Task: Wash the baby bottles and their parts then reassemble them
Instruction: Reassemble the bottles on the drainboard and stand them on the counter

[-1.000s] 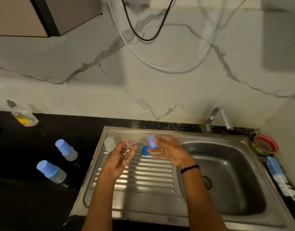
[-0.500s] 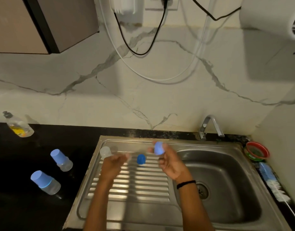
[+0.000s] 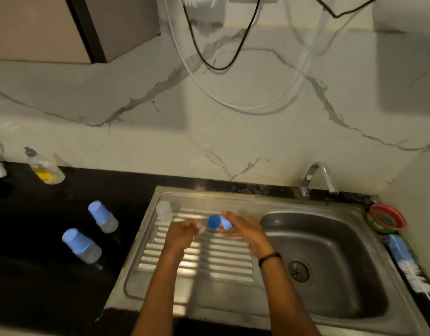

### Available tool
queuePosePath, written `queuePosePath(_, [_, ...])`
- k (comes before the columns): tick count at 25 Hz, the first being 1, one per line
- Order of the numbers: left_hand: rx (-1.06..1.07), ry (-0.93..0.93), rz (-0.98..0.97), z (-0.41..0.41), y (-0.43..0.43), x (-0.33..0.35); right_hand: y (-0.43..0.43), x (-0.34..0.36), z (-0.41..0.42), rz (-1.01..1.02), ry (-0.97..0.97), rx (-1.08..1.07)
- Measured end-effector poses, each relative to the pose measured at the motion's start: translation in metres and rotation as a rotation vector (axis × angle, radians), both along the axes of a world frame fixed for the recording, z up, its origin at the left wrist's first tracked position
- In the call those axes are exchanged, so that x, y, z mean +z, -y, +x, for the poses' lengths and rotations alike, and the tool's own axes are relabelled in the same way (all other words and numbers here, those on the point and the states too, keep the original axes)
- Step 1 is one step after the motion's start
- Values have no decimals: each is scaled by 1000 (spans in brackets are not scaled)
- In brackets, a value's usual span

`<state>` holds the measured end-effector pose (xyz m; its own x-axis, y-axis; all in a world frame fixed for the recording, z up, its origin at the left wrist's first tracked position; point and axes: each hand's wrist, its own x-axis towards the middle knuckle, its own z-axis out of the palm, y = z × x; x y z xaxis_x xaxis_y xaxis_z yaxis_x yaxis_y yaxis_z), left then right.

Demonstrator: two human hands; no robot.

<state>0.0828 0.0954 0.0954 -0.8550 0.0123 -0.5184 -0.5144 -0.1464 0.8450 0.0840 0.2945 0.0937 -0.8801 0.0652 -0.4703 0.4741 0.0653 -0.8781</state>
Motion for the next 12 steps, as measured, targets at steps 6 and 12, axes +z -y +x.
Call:
queuePosePath(6, [-10, 119, 142, 1, 6, -20, 3, -3, -6, -143, 40, -74])
queuePosePath(12, [187, -153, -216, -8, 0, -27, 5, -5, -13, -227, 56, -94])
